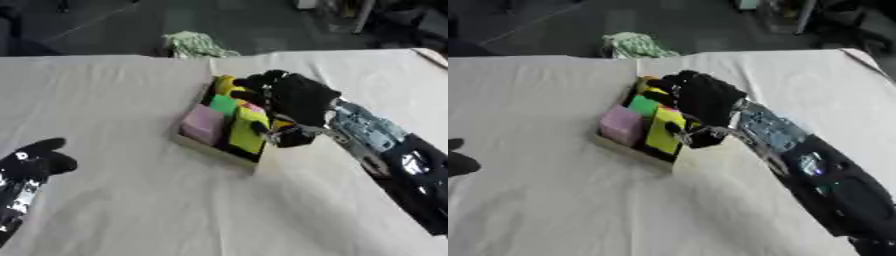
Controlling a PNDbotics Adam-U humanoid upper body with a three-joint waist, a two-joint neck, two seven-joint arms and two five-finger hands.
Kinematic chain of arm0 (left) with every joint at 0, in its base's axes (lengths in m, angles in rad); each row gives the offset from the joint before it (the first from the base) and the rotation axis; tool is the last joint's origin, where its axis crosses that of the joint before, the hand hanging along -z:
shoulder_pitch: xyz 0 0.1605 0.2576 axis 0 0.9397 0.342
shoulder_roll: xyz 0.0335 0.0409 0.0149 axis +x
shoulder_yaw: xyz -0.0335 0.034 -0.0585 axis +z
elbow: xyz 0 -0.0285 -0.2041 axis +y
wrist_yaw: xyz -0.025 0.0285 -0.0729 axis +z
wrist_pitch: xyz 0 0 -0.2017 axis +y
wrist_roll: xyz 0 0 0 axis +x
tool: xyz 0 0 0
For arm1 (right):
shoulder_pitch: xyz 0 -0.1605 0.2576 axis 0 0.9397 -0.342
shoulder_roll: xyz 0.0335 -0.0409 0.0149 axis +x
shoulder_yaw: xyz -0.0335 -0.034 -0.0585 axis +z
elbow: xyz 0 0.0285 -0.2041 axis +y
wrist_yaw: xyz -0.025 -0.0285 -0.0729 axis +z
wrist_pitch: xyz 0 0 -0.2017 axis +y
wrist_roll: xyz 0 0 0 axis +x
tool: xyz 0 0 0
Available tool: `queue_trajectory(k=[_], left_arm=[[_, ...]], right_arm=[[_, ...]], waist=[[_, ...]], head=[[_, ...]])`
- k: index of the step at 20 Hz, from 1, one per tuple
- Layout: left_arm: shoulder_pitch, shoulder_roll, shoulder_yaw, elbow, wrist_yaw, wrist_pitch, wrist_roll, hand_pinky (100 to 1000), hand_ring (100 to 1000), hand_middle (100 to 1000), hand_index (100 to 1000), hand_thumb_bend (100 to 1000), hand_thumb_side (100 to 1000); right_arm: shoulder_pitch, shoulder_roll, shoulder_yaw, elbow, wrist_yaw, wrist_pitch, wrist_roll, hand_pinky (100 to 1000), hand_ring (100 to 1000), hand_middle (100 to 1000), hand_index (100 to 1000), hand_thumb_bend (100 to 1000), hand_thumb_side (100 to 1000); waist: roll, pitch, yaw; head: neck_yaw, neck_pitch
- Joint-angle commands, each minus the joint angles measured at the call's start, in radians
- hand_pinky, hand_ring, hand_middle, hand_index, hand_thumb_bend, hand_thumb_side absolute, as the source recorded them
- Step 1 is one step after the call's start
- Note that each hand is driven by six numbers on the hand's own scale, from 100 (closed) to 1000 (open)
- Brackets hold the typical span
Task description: Pick up objects on the table and place them in the box.
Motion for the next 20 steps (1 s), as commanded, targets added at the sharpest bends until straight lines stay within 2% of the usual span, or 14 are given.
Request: queue_trajectory(k=[1,4,6,7,14,20], left_arm=[[-0.003,0.011,0.003,-0.021,0.002,0.002,0.001,825,722,632,866,100,800],[-0.002,0.011,0.004,-0.021,0.001,0.002,0.002,825,722,632,866,100,799],[-0.002,0.011,0.005,-0.021,0.001,0.001,0.003,825,722,632,866,100,799],[-0.002,0.011,0.005,-0.021,0.001,0.001,0.003,825,722,632,866,100,799],[0.001,0.012,0.008,-0.021,-0.001,0.003,0.006,825,722,632,866,100,801],[0.003,0.012,0.008,-0.021,-0.002,0.003,0.006,825,723,633,866,100,800]], right_arm=[[-0.020,-0.034,-0.026,-0.026,-0.017,0.015,-0.027,798,893,954,1000,166,371],[-0.018,-0.039,-0.032,-0.030,-0.029,0.020,-0.028,798,891,951,1000,155,363],[-0.014,-0.042,-0.039,-0.026,-0.042,0.026,-0.016,797,881,942,998,100,337],[-0.009,-0.043,-0.043,-0.017,-0.058,0.030,0.001,797,878,940,999,100,327],[0.030,-0.064,-0.097,0.028,-0.205,0.045,0.212,800,873,934,1000,100,320],[0.053,-0.076,-0.133,0.028,-0.232,0.055,0.338,794,873,929,998,100,346]], waist=[[0.002,-0.019,-0.001],[0.003,-0.019,-0.002],[0.004,-0.019,-0.003],[0.004,-0.019,-0.003],[0.001,-0.019,-0.006],[0.001,-0.021,-0.009]], head=[[0.002,-0.013],[0.002,-0.015],[0.003,-0.016],[0.004,-0.016],[0.012,-0.017],[0.019,-0.016]])
